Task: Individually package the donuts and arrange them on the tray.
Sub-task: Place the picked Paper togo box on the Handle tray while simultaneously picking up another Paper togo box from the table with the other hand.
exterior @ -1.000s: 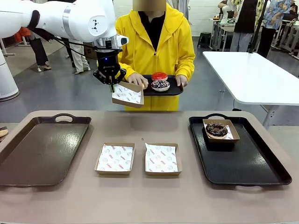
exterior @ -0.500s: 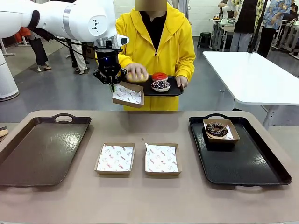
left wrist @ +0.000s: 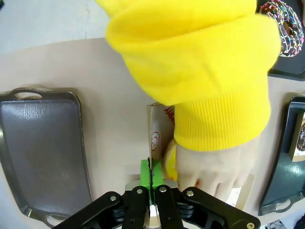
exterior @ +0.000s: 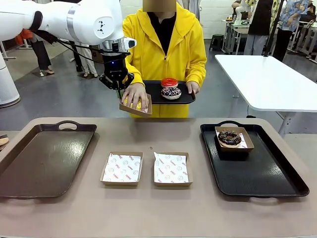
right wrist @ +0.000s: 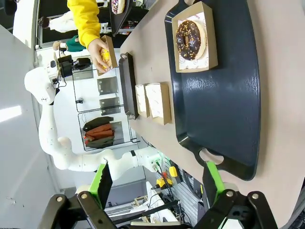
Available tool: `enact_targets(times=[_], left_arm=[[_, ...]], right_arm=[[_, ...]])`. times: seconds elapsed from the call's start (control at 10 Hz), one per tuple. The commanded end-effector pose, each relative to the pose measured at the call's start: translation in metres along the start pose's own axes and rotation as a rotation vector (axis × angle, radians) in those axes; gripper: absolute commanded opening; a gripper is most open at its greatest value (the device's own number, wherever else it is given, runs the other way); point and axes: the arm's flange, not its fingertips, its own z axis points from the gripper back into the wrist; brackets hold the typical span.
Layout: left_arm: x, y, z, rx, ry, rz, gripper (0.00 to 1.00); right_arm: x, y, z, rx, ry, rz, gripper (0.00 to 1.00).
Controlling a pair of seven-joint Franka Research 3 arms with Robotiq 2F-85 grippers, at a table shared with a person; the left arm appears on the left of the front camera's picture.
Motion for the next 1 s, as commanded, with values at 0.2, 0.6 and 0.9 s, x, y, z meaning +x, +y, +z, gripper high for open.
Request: enact_targets(times=[0.2, 0.6, 0.9], left_arm=[[-0.0028, 0.0018, 0.0023, -0.002, -0.010, -0.002, 0.00], [-0.0028, 0.0018, 0.0023, -0.002, -0.010, -0.002, 0.00], [-0.0028, 0.0018, 0.0023, -0.002, -0.010, -0.002, 0.00]], right_arm=[[-0.0012, 0.0011, 0.0009, 0.004, 0.001, -0.009, 1.00], [-0.0012, 0.0011, 0.0009, 0.004, 0.001, -0.009, 1.00], [-0.0012, 0.0011, 0.0009, 0.004, 0.001, -0.009, 1.00]])
